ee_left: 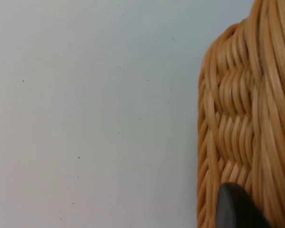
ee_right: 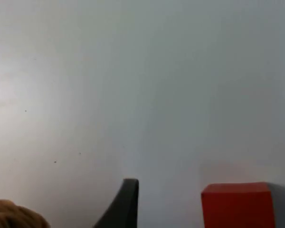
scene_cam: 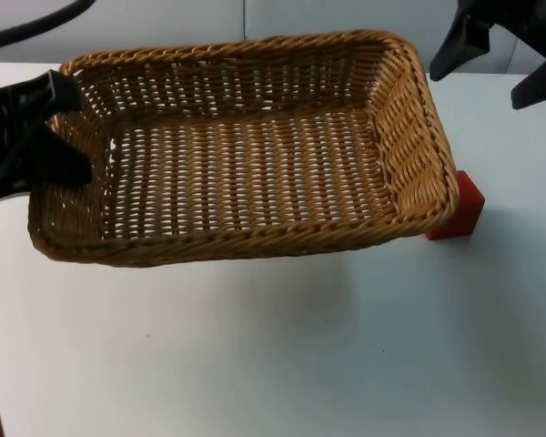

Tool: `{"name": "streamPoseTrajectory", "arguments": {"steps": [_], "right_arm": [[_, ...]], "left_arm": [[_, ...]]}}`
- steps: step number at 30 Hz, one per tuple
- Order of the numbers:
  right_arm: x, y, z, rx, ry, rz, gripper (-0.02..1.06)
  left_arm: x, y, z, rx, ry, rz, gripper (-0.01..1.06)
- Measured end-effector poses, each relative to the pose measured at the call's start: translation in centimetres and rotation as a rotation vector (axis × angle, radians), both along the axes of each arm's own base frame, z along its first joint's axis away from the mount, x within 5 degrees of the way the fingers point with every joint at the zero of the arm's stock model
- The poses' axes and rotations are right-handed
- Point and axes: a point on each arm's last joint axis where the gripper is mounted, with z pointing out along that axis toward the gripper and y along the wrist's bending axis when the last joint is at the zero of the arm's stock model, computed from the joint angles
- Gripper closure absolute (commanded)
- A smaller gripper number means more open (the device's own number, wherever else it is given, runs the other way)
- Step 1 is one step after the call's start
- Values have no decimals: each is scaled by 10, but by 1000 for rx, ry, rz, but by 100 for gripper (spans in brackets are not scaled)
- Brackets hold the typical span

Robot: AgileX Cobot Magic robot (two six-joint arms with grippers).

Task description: Pick up the basket with the left hand and place the cube into the basket with the right hand.

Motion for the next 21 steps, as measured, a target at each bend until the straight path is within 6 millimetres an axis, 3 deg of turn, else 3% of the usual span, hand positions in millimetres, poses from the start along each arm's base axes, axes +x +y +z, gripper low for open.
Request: {"name": "streamPoseTrajectory", "arguments": {"steps": [2, 10, 21], "right_arm": [[0, 4, -4, -2, 10, 10, 12], [2, 21, -51, -25, 133, 40, 12], [3, 19, -76, -48, 191, 26, 20]], "left_arm": [[0, 0, 0, 0, 0, 0, 105], [0, 1, 0, 4, 2, 6, 105], [0, 0, 0, -1, 1, 1, 105]]}}
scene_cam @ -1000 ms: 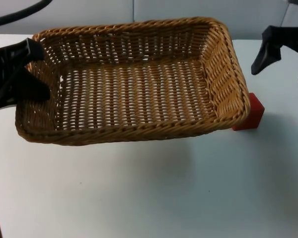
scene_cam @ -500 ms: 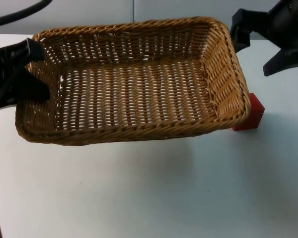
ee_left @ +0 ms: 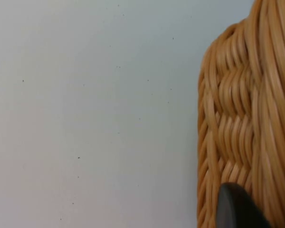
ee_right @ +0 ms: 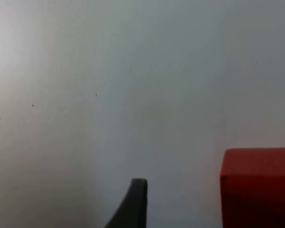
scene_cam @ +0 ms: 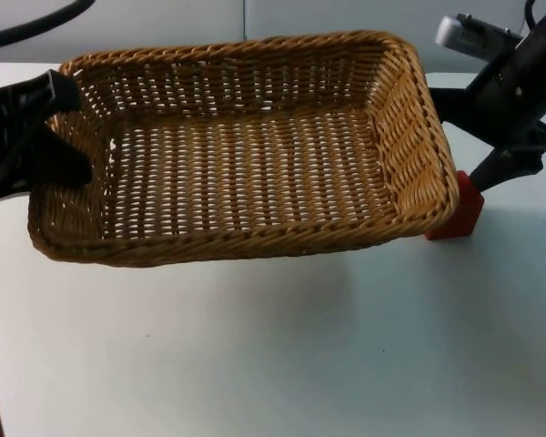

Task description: Pick up the basket with the left hand and place the cube into the basket with the right hand.

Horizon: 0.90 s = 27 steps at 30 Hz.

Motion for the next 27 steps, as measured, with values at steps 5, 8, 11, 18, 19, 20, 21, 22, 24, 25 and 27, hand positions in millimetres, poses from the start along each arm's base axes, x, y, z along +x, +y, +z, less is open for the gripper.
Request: {"name": "streamPoseTrajectory", "arguments": {"steps": [5, 8, 11, 18, 19, 20, 21, 22, 24, 25, 27], "right_arm": [[0, 0, -2, 0, 2, -3, 20], [0, 0, -2, 0, 1, -3, 20], [0, 0, -2, -1, 0, -3, 20], [1, -1, -2, -11, -5, 2, 20], [1, -1, -2, -11, -5, 2, 20], [1, -1, -2, -11, -5, 2, 20], [1, -1, -2, -12, -6, 3, 20], [1, -1, -2, -14, -6, 4, 20], [1, -1, -2, -17, -6, 7, 20], [1, -1, -2, -17, -6, 7, 20], [1, -1, -2, -17, -6, 7, 21]], "left_arm": [[0, 0, 0, 0, 0, 0, 105], [0, 0, 0, 0, 0, 0, 105], [0, 0, 0, 0, 0, 0, 105], [0, 0, 0, 0, 0, 0, 105], [0, 0, 0, 0, 0, 0, 105], [0, 0, 0, 0, 0, 0, 105], [0, 0, 0, 0, 0, 0, 105], [0, 0, 0, 0, 0, 0, 105], [0, 0, 0, 0, 0, 0, 105], [0, 0, 0, 0, 0, 0, 105], [0, 0, 0, 0, 0, 0, 105]]}}
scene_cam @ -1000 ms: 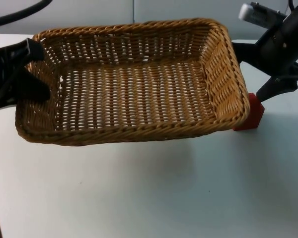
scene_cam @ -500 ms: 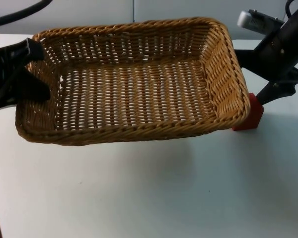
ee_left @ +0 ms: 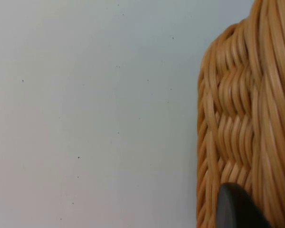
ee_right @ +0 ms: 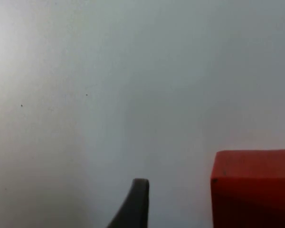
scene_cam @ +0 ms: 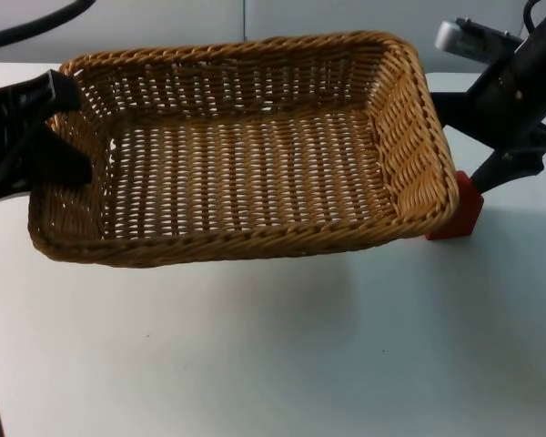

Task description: Pick up the basket with the left hand and place the cube into the basket with the right hand.

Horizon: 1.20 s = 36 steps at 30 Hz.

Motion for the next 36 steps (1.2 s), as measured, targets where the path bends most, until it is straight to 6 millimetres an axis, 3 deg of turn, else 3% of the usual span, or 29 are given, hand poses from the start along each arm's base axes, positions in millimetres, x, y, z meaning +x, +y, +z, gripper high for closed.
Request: {"name": "streamPoseTrajectory", "arguments": {"steps": [3, 6, 9, 18, 21, 25, 28, 34, 36], "right_arm": [[0, 0, 0, 0, 0, 0, 28], [0, 0, 0, -3, -1, 2, 46], [0, 0, 0, -2, -2, -2, 52], [1, 0, 0, 2, -1, -21, 51], [0, 0, 0, 2, 1, -21, 47], [-1, 0, 0, 3, 16, -18, 31], [-2, 0, 0, 0, 24, 0, 26], [-2, 0, -3, -3, 27, 9, 25], [-2, 0, -13, -7, 50, 11, 25]], "left_arm": [[0, 0, 0, 0, 0, 0, 105], [0, 0, 0, 0, 0, 0, 105], [0, 0, 0, 0, 0, 0, 105], [0, 0, 0, 0, 0, 0, 105], [0, 0, 0, 0, 0, 0, 105], [0, 0, 0, 0, 0, 0, 105], [0, 0, 0, 0, 0, 0, 105], [0, 0, 0, 0, 0, 0, 105], [0, 0, 0, 0, 0, 0, 105]]}}
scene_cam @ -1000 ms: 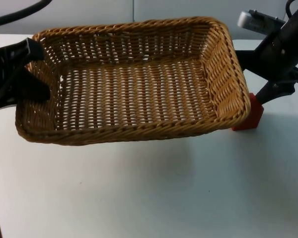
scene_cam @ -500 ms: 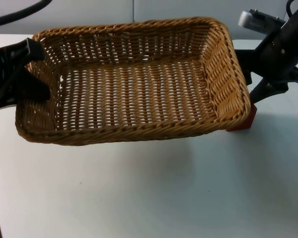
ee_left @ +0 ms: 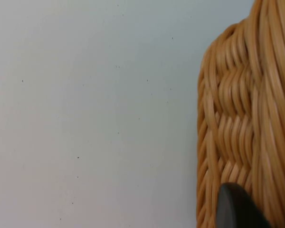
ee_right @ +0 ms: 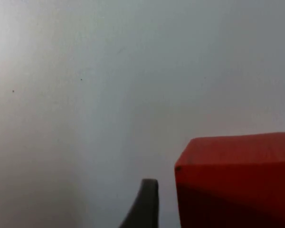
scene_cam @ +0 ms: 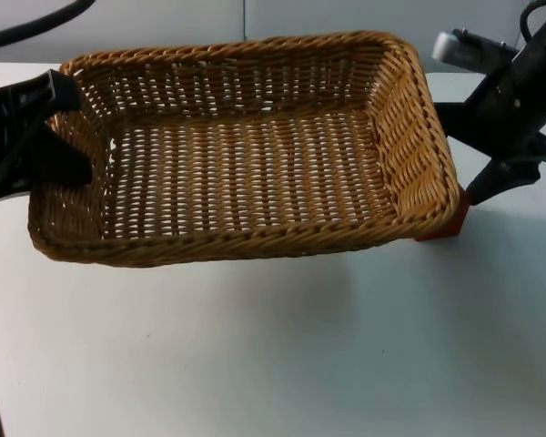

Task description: Pick up the basket with the left hand and place the cube into the basket with the right hand.

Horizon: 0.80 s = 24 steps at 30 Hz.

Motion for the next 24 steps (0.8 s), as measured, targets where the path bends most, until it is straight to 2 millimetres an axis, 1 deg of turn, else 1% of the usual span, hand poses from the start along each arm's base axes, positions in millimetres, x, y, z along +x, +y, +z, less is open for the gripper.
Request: {"name": "streamPoseTrajectory", "arguments": {"steps": [1, 5, 8, 9, 10, 11, 12, 13, 16, 17, 18, 20, 21, 22, 24], "right_arm": [[0, 0, 0, 0, 0, 0, 25], [-2, 1, -21, 4, 58, -4, 25], [-1, 1, -22, 11, 57, -12, 27], [-1, 1, -22, 10, 54, -13, 31], [-1, 1, -23, 11, 53, -15, 39], [0, 1, -23, 11, 51, -15, 49], [0, 1, -23, 11, 51, -15, 65], [0, 1, -23, 10, 46, -17, 65], [2, 1, -22, 12, 34, -33, 103], [3, 1, -21, 12, 18, -54, 103], [6, 0, -17, 11, -3, -68, 105], [15, -1, 3, 6, -70, -86, 105], [15, -1, 3, 6, -70, -86, 105], [21, -4, 19, -2, -117, -98, 105], [35, -10, 65, -33, -255, -119, 105]], "left_arm": [[0, 0, 0, 0, 0, 0, 105], [0, 0, 0, 0, 0, 0, 105], [0, 0, 0, 0, 0, 0, 105], [0, 0, 0, 0, 0, 0, 105], [0, 0, 0, 0, 0, 0, 105], [0, 0, 0, 0, 0, 0, 105], [0, 0, 0, 0, 0, 0, 105], [0, 0, 0, 0, 0, 0, 105], [0, 0, 0, 0, 0, 0, 105], [0, 0, 0, 0, 0, 0, 105], [0, 0, 0, 0, 0, 0, 105], [0, 0, 0, 0, 0, 0, 105], [0, 0, 0, 0, 0, 0, 105], [0, 0, 0, 0, 0, 0, 105], [0, 0, 0, 0, 0, 0, 105]]}}
